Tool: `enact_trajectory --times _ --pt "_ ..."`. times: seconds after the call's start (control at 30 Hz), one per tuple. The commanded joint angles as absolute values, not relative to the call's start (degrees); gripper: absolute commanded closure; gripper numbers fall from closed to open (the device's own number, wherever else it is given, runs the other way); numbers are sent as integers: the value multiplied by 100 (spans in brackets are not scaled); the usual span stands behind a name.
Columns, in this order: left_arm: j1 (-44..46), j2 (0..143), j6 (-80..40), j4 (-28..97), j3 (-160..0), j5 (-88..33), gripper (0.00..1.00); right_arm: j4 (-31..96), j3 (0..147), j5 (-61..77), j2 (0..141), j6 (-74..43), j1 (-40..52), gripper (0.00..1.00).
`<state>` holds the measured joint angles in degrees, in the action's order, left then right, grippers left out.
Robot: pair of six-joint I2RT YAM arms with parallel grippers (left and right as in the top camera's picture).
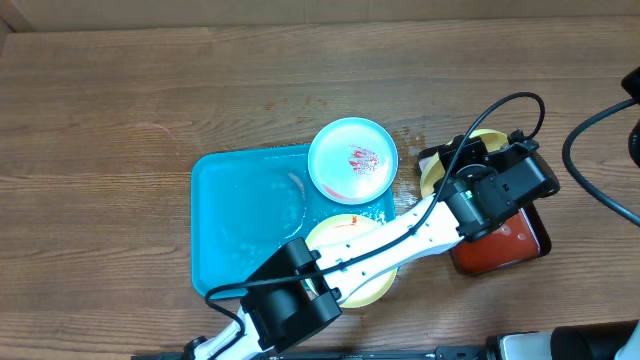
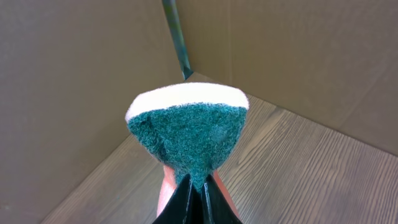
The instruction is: Clean dirty plates on tray and stack at the side
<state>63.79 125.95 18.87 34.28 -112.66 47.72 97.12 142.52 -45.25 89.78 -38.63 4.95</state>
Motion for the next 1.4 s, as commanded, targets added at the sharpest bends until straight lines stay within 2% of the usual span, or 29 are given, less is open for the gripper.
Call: enact_trajectory --times 0.0,0.87,1.17,1.37 --pt "6427 12634 2132 3267 -11448 5201 95 9677 14387 -4493 8873 -3927 464 96" --pt "6431 12610 1999 3124 -11450 5461 95 9682 14385 -4042 8873 -3745 464 96" --pt "6163 12475 1863 3218 -11701 5583 95 9677 14383 -3929 8873 -3708 464 96" --pt "5916 12272 1614 3557 -11758 5240 95 9679 14381 -3927 8873 -3706 464 96"
